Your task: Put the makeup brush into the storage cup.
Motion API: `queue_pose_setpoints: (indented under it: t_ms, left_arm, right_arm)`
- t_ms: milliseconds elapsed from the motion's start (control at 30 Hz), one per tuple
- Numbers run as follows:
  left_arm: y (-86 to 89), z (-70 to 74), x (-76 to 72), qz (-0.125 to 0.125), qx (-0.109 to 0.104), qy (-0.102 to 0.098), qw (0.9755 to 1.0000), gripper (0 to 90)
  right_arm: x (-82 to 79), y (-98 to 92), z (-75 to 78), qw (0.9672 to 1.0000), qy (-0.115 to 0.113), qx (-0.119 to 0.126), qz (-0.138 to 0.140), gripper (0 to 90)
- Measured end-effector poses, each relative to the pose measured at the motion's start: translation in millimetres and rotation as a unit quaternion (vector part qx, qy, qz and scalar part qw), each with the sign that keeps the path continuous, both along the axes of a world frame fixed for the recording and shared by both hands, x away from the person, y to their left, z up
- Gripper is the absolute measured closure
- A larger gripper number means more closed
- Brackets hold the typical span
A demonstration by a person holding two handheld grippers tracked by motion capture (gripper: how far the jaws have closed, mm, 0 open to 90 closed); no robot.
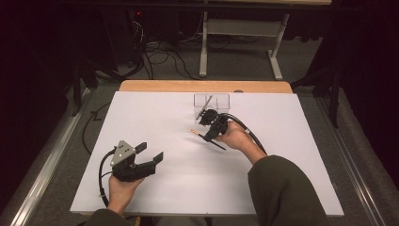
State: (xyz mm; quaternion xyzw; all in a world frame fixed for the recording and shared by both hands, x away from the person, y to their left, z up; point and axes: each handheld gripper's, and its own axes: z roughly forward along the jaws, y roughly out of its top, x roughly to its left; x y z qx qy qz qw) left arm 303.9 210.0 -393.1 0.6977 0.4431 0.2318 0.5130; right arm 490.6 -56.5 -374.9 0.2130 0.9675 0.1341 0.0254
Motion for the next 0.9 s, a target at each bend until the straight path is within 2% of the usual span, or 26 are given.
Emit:
queue_pose_setpoints:
  t_ms: [100,133,433,767,900]
  left_arm:
    - [0.2,0.0,0.0,0.0,0.0,0.0,1.0,26.5]
    - [0.1,0.0,-0.1,0.0,0.0,0.0,1.0,26.5]
    - [-0.4,-0.1,0.1,0.0,0.0,0.002,1.0,26.4]
    - [-0.9,-0.3,0.4,-0.001,0.0,0.003,1.0,26.4]
    - [-1.0,-0.4,0.3,-0.002,0.002,0.003,1.0,26.4]
  right_arm:
    - [-0.7,-2.5,2.4,1.0,0.0,0.005,-0.002,84.9]
    - [-1.9,-4.7,4.2,0.9999,-0.001,0.014,-0.005,84.9]
    - [-7.3,-13.4,13.8,0.999,-0.007,0.043,-0.006,84.9]
    - [-13.8,-15.4,17.0,0.9982,-0.011,0.06,0.001,84.9]
    - [-15.0,-20.1,22.8,0.9968,-0.015,0.078,-0.002,84.9]
